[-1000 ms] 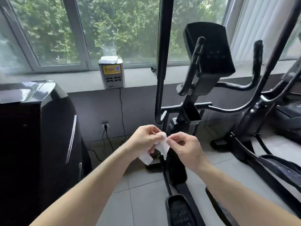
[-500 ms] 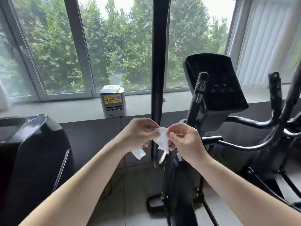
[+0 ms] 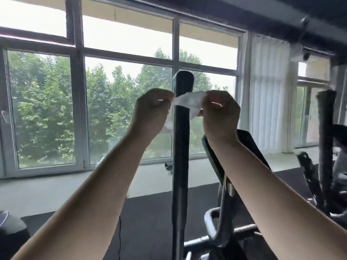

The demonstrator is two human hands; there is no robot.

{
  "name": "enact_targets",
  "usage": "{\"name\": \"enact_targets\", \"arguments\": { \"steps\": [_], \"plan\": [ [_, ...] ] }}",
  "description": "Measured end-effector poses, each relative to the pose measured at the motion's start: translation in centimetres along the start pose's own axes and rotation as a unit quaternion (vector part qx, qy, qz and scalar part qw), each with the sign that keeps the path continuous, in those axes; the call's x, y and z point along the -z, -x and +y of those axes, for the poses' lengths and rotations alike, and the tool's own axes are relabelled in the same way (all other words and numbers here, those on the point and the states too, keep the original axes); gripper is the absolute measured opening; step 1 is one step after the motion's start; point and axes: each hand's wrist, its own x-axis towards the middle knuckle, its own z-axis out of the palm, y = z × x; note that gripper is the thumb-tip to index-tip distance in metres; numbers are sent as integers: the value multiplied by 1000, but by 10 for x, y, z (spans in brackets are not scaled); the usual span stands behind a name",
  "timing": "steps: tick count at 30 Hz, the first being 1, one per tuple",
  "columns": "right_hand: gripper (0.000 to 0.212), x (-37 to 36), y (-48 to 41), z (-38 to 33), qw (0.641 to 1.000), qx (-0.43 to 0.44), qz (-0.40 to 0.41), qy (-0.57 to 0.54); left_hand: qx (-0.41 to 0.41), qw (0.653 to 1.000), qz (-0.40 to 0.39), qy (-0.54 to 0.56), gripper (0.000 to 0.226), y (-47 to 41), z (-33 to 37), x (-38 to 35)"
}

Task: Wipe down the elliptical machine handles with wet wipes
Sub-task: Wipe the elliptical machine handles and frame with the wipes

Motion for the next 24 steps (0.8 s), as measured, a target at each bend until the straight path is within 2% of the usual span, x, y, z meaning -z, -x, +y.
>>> {"name": "enact_targets", "arguments": {
  "steps": [2,5,8,10,14,16,18,19,21,24],
  "plan": [
    [14,-17,-18,-9,1000,21,20,10,-23,1000,11,-7,25,-21,1,0],
    [25,-33,-17,-18,999,18,0,44,-30,1000,2,9,26,-32,-5,5],
    [33,-42,1,-16,989,105,18,101,-29,999,-26,-16,11,-39,-15,8],
    [25,-45,5,-10,982,135,50,125,-50,997,-48,-39,19,-42,-22,7],
    [19,-37,26,8,976,128,49,167,-44,989,-138,-6,19,-29,-51,8],
    [5,-29,46,17,976,91,24,194,-10,981,-186,46,27,-17,-64,9],
    [6,-26,47,16,981,54,6,187,22,975,-204,88,37,-10,-69,9],
    [7,-29,38,12,982,52,2,184,33,974,-199,104,35,-10,-72,8],
    [7,-41,9,-4,976,94,8,198,43,972,-189,136,23,-12,-74,6],
    [12,-57,-24,-28,942,188,4,279,33,965,-199,167,18,-15,-76,6]
  ]
}}
